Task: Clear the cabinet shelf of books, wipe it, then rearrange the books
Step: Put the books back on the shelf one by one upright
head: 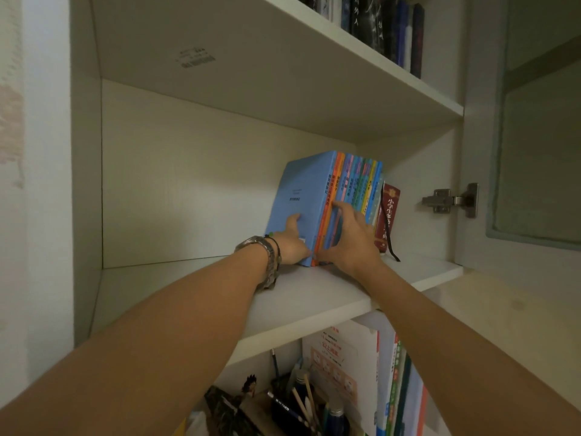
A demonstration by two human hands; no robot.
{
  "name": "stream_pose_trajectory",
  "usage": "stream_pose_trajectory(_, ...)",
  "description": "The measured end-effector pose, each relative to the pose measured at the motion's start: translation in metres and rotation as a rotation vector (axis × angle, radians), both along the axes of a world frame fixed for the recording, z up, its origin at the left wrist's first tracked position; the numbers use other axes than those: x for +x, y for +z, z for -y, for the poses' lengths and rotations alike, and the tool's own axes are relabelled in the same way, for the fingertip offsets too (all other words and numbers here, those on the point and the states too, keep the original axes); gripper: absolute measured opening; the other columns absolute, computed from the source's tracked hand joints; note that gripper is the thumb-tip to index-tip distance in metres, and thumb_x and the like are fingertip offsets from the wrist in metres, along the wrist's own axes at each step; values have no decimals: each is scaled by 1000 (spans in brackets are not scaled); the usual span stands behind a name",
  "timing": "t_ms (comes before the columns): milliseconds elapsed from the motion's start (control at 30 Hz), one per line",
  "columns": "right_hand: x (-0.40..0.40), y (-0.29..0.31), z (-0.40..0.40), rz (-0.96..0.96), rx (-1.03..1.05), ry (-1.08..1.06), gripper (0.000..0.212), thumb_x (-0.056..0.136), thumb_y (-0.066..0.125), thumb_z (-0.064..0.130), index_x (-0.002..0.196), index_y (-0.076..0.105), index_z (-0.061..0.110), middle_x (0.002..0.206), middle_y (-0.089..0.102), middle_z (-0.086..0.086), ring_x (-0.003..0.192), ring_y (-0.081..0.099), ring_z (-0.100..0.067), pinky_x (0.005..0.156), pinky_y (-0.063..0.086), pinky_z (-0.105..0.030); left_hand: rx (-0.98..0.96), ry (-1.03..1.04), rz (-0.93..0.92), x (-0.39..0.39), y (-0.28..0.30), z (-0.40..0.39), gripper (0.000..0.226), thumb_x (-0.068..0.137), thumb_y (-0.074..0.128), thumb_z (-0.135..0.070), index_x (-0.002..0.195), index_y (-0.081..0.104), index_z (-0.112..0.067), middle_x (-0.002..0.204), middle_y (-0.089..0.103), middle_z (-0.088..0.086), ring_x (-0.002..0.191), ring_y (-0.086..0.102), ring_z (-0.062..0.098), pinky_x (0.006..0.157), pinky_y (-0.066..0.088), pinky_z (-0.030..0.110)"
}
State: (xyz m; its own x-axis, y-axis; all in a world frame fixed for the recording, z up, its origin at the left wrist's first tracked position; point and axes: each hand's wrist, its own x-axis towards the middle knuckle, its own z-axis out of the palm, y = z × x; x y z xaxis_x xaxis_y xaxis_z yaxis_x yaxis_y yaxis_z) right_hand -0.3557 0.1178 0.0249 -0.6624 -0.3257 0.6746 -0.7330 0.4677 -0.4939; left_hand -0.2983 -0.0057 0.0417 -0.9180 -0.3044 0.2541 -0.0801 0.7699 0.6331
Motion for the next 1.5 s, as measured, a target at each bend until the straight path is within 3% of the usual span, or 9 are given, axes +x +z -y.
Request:
stream_pose_trajectory(267, 35, 1, -27, -1, 197, -166, 57, 83, 73, 24, 132, 44, 15, 132, 47, -13, 122, 44, -31, 95, 45, -42, -192, 49, 34, 4, 3, -4, 79, 96, 51, -11, 150, -7, -16, 125, 50, 20, 113, 51, 33, 98, 38, 36)
stream_pose_trajectory(400, 60, 5, -51, -61, 318, -257, 53, 88, 66, 27, 135, 43, 17, 134, 46, -10, 125, 42, -29, 93, 42, -40, -247, 67, 47, 11, 3, -11, 78, 93, 54, -10, 150, 0, -14, 136, 44, 24, 120, 49, 38, 99, 40, 42)
stream_pose_trajectory(500, 80, 5, -73, -76, 356, -302, 50, 88, 63, 26, 134, 45, 16, 128, 50, -10, 119, 45, -29, 90, 44, -40, -360, 35, 138, 24, 0, -18, 80, 93, 57, -22, 151, 2, -16, 142, 41, 18, 124, 48, 35, 103, 41, 41)
stream_pose_trajectory(600, 101, 1, -94, -82, 379, -327, 46, 89, 63, 27, 130, 47, 15, 123, 53, -11, 115, 48, -30, 89, 47, -42, -450, 1, 185, 44, 1, -25, 69, 93, 55, -31, 148, 18, -11, 144, 40, 14, 125, 46, 31, 104, 41, 39)
stream_pose_trajectory(800, 138, -10, -131, -63, 386, -388, 45, 90, 61, 28, 130, 47, 14, 125, 53, -11, 117, 49, -30, 87, 46, -40, -624, -46, 98, 82, 0, -51, 43, 93, 51, -34, 126, 50, -7, 114, 55, 9, 102, 54, 24, 82, 44, 32)
stream_pose_trajectory(967, 170, -21, -161, -39, 339, -423, 49, 88, 62, 34, 131, 48, 16, 124, 54, -8, 115, 51, -29, 87, 44, -38, -761, -83, -90, 126, -10, -81, 39, 94, 47, -37, 128, 53, -19, 125, 57, 5, 109, 55, 23, 78, 44, 29)
stream_pose_trajectory(1067, 190, -36, -182, -39, 264, -438, 44, 89, 63, 30, 129, 50, 17, 124, 56, -7, 113, 52, -28, 86, 45, -37, -734, -178, -250, 150, -27, -100, 37, 95, 46, -38, 127, 54, -22, 122, 58, 3, 105, 56, 20, 72, 39, 28)
stream_pose_trajectory(1233, 230, -83, -220, -43, 190, -485, 41, 89, 63, 35, 127, 51, 23, 123, 58, 2, 112, 55, -20, 87, 48, -38, -569, -353, -389, 177, -76, -133, 33, 95, 46, -40, 119, 59, -22, 115, 61, -3, 101, 56, 15, 79, 42, 28)
stream_pose_trajectory(1500, 289, -181, -278, 92, 147, -595, 41, 91, 61, 34, 128, 50, 24, 124, 57, 5, 113, 52, -15, 88, 49, -38, -373, -561, -238, 192, -176, -190, 32, 95, 48, -41, 123, 55, -27, 118, 60, -6, 104, 55, 12, 86, 42, 27)
